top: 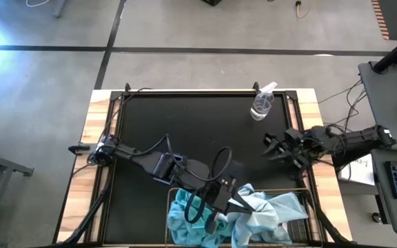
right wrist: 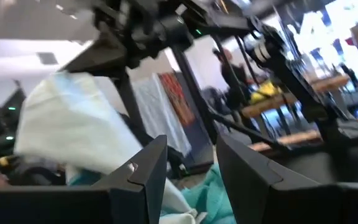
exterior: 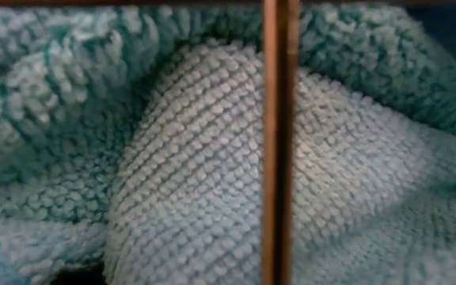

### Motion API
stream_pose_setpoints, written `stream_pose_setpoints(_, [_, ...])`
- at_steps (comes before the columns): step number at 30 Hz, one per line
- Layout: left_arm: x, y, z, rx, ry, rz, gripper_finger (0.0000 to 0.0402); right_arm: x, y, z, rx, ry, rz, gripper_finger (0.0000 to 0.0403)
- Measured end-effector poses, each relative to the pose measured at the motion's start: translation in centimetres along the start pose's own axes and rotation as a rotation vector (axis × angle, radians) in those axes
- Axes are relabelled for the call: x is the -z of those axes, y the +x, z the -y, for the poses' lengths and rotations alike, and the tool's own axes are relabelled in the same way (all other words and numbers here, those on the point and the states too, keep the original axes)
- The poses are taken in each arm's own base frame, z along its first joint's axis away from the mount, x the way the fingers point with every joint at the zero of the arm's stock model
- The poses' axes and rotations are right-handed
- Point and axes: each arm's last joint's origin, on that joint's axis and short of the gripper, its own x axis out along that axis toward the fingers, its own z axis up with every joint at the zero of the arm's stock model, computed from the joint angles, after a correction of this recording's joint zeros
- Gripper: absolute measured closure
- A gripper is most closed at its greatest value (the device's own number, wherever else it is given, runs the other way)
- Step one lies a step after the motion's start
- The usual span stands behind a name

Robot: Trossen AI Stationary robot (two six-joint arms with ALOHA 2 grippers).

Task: Sort microfiber towel by color & place in baskets
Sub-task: Put the light blue towel into the right wire basket

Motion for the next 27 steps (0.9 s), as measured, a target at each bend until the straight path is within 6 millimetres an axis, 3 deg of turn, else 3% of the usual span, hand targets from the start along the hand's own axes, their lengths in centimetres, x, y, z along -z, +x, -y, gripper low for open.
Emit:
stream_pose_setpoints(8, [-1.2, -1.8, -0.2, 0.018, -0.018, -0.065, 0.0401, -3.1, 4.7, -1.0, 0.019, 0.051, -0.180, 0.0268])
stream_pose_setpoints(15, [-1.0, -2.2, -0.3, -0.025, -0.028, -0.122, 0.0401, -2.9, 8.0, -1.7, 0.334, 0.087, -0.473, 0.0268])
stream_pose_setpoints(18, [-0.8, -2.3, -0.3, -0.041, -0.025, -0.153, 0.0401, -4.2, 9.6, -3.3, 0.341, 0.043, -0.482, 0.0268])
stream_pose_setpoints(22, [-0.6, -2.3, -0.2, -0.036, -0.025, -0.177, 0.0402, -6.0, 10.9, -5.3, 0.378, -0.026, -0.489, 0.0268])
stream_pose_setpoints(27, [-0.4, -2.4, -0.2, -0.033, -0.025, -0.203, 0.0401, -8.0, 10.8, -7.1, 0.595, -0.125, -0.504, 0.0268])
